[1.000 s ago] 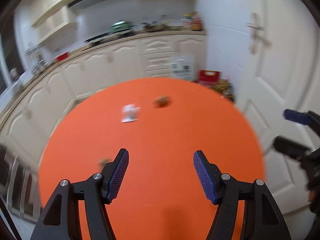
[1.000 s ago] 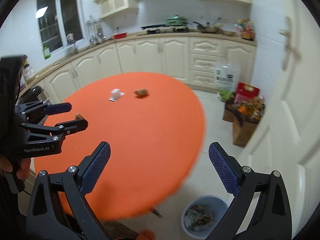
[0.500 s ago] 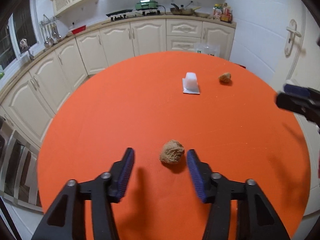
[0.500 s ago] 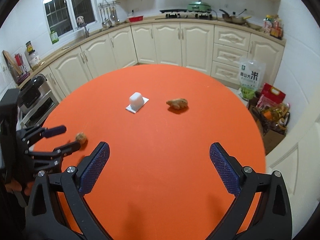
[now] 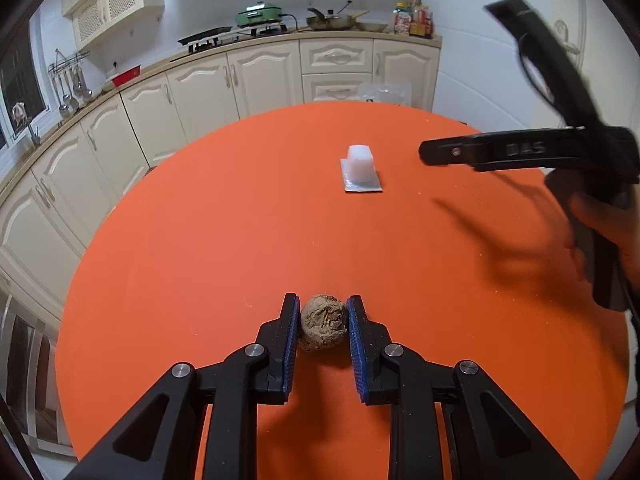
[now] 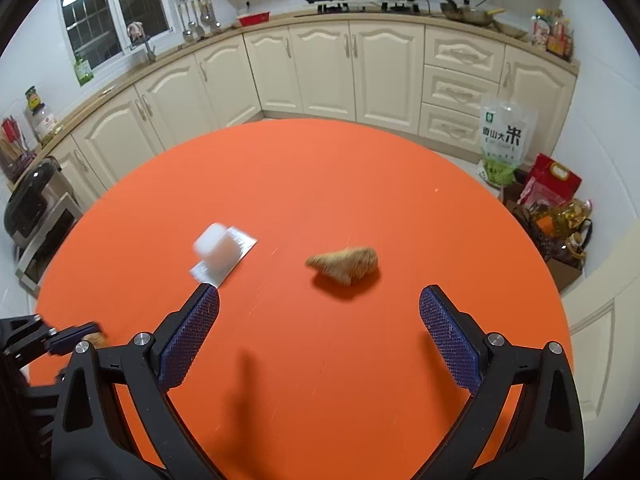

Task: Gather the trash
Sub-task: 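Grasp the round brown lump with the left tool while the right tool grasps the tan lump, then carry both lumps to the blue bin and open both tools over it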

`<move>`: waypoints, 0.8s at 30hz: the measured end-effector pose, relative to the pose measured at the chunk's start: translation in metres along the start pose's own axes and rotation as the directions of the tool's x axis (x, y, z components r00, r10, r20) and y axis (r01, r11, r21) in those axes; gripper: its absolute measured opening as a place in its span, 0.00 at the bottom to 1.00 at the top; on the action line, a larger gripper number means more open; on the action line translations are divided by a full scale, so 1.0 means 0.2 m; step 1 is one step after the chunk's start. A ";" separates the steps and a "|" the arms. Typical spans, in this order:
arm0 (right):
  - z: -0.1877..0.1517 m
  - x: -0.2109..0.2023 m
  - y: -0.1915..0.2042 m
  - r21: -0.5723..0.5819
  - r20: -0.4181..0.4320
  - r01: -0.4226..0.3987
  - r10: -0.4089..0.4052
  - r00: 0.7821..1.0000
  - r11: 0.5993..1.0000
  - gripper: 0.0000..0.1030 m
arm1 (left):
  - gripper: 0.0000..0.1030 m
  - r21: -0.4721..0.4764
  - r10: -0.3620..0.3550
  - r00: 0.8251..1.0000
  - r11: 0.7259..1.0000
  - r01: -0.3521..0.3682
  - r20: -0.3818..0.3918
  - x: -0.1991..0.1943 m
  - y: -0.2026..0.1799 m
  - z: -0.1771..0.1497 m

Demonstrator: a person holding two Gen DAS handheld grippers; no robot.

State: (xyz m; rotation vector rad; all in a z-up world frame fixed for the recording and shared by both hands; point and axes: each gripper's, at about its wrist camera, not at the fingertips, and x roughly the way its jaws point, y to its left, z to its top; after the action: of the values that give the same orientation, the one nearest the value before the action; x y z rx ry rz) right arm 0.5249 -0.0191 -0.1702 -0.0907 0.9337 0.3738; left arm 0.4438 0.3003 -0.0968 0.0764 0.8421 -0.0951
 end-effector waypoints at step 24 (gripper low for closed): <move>-0.22 -0.30 0.05 -0.088 0.036 -0.012 0.015 0.999 0.996 0.40 | 0.19 -0.007 0.007 0.998 1.000 -0.006 0.057 -0.31 -0.27 -0.10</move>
State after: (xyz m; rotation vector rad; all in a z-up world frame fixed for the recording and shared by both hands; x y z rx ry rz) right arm 0.4556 -0.0362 -0.1477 -0.1576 0.8817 0.4283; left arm 0.3814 0.2513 -0.0644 0.0699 0.7849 -0.0880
